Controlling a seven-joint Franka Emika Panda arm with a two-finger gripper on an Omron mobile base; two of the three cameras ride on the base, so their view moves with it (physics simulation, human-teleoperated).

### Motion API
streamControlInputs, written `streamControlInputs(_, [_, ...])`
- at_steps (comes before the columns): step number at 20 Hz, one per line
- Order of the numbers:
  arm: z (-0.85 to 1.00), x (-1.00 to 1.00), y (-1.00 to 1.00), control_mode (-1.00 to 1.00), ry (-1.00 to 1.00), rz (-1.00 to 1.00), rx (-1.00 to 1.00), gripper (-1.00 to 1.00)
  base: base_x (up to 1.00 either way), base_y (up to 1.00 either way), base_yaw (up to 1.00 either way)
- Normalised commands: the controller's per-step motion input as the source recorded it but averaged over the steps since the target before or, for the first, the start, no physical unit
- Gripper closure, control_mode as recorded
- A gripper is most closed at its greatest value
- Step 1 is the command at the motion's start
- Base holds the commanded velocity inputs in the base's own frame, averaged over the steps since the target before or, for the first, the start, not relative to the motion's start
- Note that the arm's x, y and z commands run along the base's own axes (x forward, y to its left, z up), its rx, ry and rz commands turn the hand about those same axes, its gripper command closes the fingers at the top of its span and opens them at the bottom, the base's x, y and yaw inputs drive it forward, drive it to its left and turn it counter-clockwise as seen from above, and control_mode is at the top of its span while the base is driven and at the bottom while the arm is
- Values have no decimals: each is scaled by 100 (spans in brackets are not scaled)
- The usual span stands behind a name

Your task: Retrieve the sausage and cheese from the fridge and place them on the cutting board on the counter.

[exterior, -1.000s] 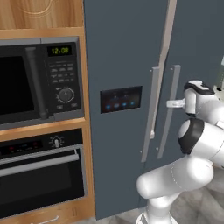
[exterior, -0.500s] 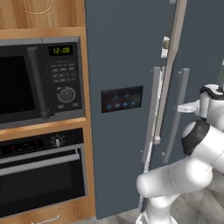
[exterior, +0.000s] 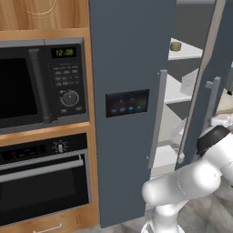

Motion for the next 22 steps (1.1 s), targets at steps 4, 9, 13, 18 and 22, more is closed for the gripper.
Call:
streamControlInputs(4, [0,-49,-99,-100,0,0,7,-100,0,0,0])
streamControlInputs(9, [15,-95,-5,-100,-11,0,0,-100,0,0,0])
streamControlInputs(13, [4,-100,46,-100,-16,-7,-11,-100,0,0,0])
streamControlInputs(18, [0,-99,43,-100,-13,-39,-18,-100,0,0,0])
streamControlInputs(22, [0,-91,7,-100,-2,-66,-11,-100,0,0,0])
